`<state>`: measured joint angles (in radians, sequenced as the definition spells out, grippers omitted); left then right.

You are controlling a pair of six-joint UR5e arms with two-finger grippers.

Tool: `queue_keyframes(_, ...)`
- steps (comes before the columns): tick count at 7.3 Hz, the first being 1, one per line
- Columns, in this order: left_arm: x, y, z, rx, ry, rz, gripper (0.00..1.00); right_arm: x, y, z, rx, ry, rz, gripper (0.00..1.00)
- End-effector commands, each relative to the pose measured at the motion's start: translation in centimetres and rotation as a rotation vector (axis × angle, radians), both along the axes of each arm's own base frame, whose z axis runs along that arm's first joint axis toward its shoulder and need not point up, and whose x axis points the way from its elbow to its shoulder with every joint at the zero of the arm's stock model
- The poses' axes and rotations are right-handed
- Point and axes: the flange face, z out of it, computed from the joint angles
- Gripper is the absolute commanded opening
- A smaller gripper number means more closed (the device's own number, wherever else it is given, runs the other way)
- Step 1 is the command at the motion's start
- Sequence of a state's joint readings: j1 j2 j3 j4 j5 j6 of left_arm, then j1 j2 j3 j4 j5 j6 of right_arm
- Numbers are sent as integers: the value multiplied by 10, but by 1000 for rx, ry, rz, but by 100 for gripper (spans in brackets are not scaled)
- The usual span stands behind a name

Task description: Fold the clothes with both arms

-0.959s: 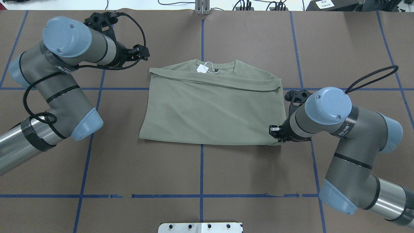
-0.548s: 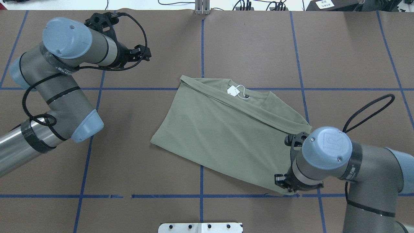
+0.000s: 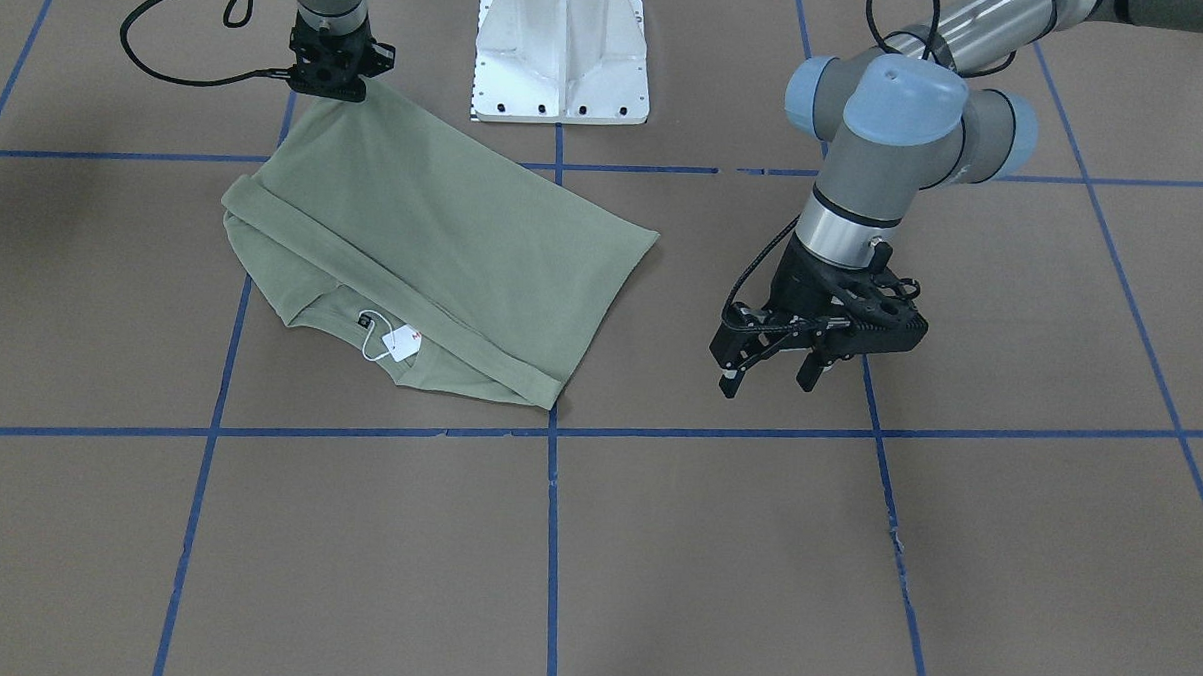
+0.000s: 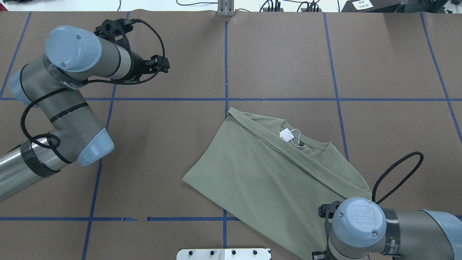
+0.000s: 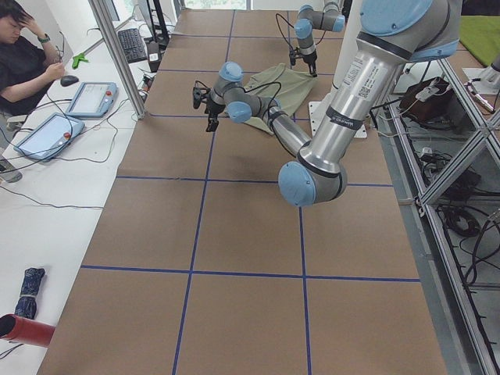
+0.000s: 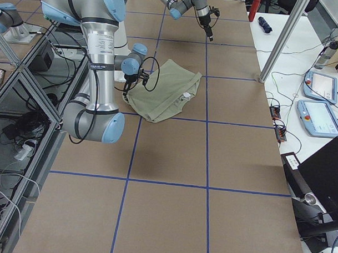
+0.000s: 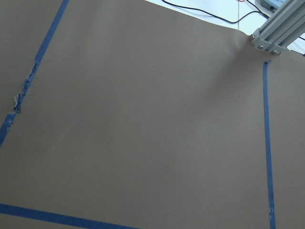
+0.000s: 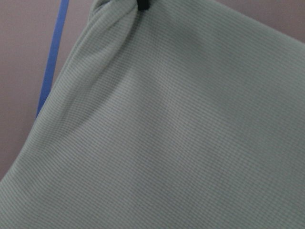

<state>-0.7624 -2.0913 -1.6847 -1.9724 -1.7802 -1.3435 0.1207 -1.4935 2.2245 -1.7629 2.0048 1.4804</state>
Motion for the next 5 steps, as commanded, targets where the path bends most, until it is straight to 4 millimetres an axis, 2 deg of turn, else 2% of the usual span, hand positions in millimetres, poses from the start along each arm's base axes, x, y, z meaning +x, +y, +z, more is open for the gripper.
queue_keyframes(1, 22, 21, -2, 2, 4, 52, 100, 16, -25, -28, -17, -57, 92, 100)
queue_keyframes(2, 49, 47, -2, -27, 26, 131, 100, 35, -65, -37, -9, -86, 168, 100)
queue_keyframes(3, 64, 74, -14, -83, 84, 174, 100, 51, -95, -45, 16, -138, 218, 100)
queue_keyframes(5, 111, 155, -20, -243, 155, 213, 100, 94, -159, -51, 106, -240, 299, 100)
